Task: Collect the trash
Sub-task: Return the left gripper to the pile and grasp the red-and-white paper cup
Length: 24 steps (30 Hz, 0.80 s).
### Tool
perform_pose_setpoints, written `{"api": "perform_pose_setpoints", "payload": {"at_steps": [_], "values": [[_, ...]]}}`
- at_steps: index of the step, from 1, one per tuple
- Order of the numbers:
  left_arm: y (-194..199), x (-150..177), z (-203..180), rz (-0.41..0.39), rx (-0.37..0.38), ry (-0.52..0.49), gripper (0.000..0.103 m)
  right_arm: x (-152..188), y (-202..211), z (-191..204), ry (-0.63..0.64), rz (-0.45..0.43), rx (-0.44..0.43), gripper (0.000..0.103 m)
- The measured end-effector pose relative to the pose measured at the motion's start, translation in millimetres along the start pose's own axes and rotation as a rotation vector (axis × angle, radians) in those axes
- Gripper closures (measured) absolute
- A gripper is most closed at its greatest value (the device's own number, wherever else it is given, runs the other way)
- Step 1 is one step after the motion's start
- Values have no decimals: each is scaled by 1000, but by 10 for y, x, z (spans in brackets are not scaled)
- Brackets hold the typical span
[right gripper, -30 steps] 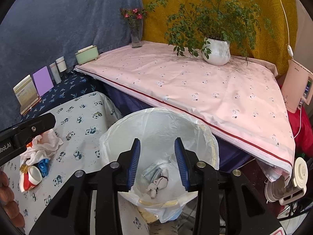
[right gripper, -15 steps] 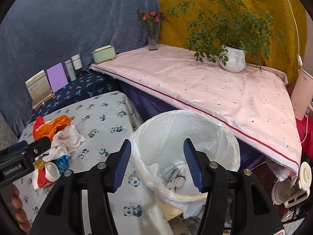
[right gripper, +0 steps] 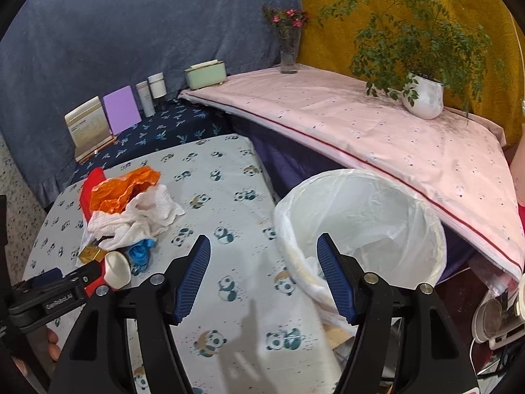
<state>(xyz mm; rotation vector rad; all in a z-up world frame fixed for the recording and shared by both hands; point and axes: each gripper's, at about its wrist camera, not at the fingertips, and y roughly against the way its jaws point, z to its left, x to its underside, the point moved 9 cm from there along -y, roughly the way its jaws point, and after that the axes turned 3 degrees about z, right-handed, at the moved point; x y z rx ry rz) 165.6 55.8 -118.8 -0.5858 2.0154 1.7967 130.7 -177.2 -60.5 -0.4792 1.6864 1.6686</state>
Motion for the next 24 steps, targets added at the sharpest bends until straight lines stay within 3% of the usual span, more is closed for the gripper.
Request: {"api": "perform_pose_setpoints", "payload": {"at_steps": [5,15,18,23,24], "values": [[-136,60,136,38,26,69,10,111,-116,211,14,31,-32,38],[-459,64,159,95,14,89,12,215,-321,546,59,76,-62,38],[-483,97,133,115,46,70,25,234,-371,612,68,89,-69,38],[-365,115,124,103,72,23,27,254,-418,734,80,102,-82,38],[-311,127,127,99,87,16,35,258,-420,763,84,103,-84,38]]}}
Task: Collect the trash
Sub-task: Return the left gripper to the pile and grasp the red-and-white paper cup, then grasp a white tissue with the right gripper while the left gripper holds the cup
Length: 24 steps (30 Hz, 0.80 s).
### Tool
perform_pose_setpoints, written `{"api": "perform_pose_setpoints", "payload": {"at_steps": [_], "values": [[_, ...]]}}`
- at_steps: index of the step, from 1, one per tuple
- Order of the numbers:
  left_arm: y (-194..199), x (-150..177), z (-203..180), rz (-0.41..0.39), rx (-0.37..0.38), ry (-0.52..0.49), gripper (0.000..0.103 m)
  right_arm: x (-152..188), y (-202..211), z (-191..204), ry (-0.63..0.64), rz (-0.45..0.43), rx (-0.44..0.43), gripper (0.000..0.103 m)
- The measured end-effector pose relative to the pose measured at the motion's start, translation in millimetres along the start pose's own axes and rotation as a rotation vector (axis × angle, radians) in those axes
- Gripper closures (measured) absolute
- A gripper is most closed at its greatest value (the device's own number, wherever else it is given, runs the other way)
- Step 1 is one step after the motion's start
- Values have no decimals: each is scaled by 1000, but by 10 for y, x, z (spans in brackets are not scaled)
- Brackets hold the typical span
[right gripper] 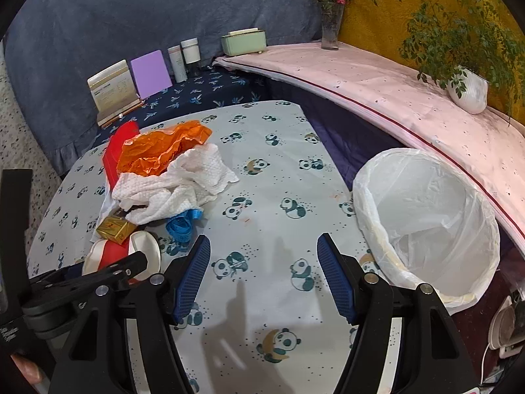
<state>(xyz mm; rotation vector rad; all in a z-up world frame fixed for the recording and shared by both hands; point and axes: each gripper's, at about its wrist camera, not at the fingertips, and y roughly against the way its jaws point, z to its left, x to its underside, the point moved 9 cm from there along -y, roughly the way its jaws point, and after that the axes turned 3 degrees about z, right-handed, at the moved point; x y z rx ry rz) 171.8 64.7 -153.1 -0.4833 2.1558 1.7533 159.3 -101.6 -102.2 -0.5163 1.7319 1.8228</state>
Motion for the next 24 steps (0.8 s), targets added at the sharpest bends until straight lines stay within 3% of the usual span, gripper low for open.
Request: {"api": "perform_pose_setpoints", "payload": {"at_steps": [1,3,14,24], "values": [[20,3,9,1,4,-4,50,0,0,26,3,1,-3,38],[80,37,34,15,19,-14,56,1,-1,77,10,2,-6,38],[420,131,294,-30,45,-18,58,37,36,399,47,6,-31,38],[705,-13,392,-99,57,-12,58,-42,-35,586,47,15,-60,38]]}}
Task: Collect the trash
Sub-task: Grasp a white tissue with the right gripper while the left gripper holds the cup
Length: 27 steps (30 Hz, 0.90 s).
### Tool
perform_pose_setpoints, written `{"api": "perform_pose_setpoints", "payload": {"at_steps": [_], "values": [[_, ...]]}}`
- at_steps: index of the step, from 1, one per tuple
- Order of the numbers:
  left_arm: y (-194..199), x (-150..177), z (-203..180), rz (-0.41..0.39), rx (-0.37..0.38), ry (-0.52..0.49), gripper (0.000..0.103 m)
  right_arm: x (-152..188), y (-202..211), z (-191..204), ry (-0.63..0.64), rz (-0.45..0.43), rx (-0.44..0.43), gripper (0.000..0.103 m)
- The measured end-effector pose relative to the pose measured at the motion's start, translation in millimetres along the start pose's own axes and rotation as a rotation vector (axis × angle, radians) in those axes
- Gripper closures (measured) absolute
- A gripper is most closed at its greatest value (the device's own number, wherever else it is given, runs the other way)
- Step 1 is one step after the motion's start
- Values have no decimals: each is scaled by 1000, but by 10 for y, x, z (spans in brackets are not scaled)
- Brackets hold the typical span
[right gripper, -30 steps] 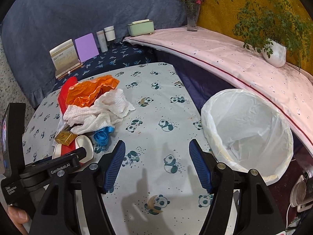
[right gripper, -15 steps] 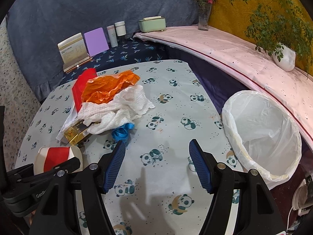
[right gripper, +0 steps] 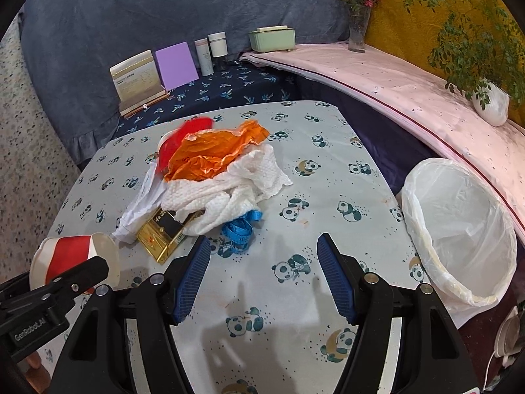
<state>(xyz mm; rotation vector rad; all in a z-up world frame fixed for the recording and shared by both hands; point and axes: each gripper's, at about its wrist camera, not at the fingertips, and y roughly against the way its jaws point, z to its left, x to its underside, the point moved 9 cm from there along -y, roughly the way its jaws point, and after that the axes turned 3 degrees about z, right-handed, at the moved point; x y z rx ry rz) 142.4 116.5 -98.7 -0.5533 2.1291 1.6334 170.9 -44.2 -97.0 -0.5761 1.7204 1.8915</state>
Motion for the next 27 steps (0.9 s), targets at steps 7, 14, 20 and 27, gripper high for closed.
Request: {"api": "perform_pose_setpoints", "payload": {"at_steps": [7,14,20,27], "values": [[57,-166,13,-34,15,3,58,-198,-139,57,-3,1,-18,47],[56,-349,-36,-59,34,3,58,-421,-349,129,6,6,-27,63],[-16,-404,-96,-56,38,-4,58,-471,-538,231,21,32,-58,87],[-52,-407,-110,-48,35,0,58,-512,-474,249,27,9,-77,101]]}}
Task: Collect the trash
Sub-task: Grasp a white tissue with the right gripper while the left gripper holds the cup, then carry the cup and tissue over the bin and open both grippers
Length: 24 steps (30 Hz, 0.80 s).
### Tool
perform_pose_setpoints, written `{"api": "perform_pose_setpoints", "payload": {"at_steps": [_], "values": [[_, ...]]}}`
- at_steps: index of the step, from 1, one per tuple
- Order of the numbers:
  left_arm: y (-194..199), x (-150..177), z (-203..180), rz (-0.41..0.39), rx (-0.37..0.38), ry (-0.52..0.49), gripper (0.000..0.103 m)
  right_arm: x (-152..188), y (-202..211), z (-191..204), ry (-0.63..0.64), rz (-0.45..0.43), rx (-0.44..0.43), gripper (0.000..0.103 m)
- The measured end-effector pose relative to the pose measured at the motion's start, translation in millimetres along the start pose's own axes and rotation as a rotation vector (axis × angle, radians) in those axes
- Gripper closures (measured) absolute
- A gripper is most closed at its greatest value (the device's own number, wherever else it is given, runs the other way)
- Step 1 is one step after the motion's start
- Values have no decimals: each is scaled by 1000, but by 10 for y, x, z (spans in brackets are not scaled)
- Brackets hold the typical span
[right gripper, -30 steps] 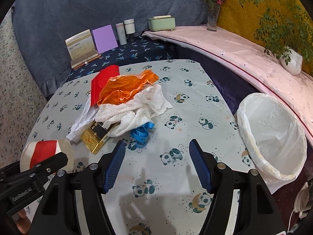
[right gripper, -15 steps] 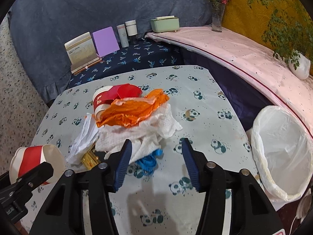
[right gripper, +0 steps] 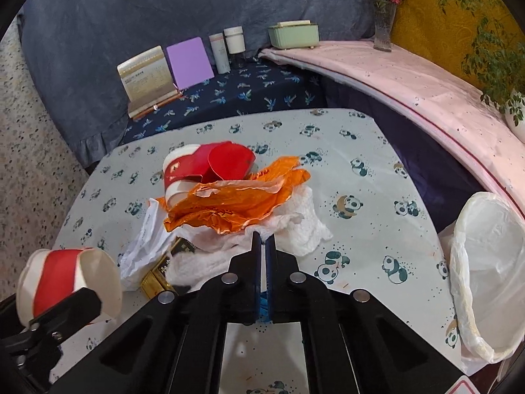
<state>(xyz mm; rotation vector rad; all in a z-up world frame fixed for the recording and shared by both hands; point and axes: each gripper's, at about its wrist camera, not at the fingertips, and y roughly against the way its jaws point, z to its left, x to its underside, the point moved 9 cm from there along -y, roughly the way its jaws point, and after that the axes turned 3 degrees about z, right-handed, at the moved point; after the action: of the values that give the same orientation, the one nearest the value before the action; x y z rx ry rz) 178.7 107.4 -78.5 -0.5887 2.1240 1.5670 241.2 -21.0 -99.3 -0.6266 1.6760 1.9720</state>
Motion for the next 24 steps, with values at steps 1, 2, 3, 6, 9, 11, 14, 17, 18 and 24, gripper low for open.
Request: {"api": "perform_pose_setpoints", "payload": {"at_steps": [1,2,3,6,9,11,14,17,18,24], "values": [[6,3,-3,-1,-1,0,58,-23,59,-7,-3,-13,-4,101],[14,3,-13,-2,-1,-1,58,-50,121,-12,-5,-26,-8,101],[21,4,-24,-3,0,-3,58,-86,211,-18,-7,-43,-11,101],[61,18,-78,-7,4,-11,58,-195,449,-48,-12,-91,-13,101],[137,35,-157,-18,8,-25,58,-277,707,-102,-23,-142,-12,101],[197,44,-226,-26,14,-34,58,-318,883,-155,-31,-176,-6,101],[278,54,-355,-37,23,-56,58,-356,1088,-243,-44,-214,5,101],[359,63,-515,-49,35,-82,58,-370,1283,-365,-60,-244,21,101],[383,64,-575,-52,40,-91,58,-373,1327,-406,-64,-250,25,101],[490,60,-960,-72,68,-151,58,-381,1617,-695,-93,-290,68,101]]}}
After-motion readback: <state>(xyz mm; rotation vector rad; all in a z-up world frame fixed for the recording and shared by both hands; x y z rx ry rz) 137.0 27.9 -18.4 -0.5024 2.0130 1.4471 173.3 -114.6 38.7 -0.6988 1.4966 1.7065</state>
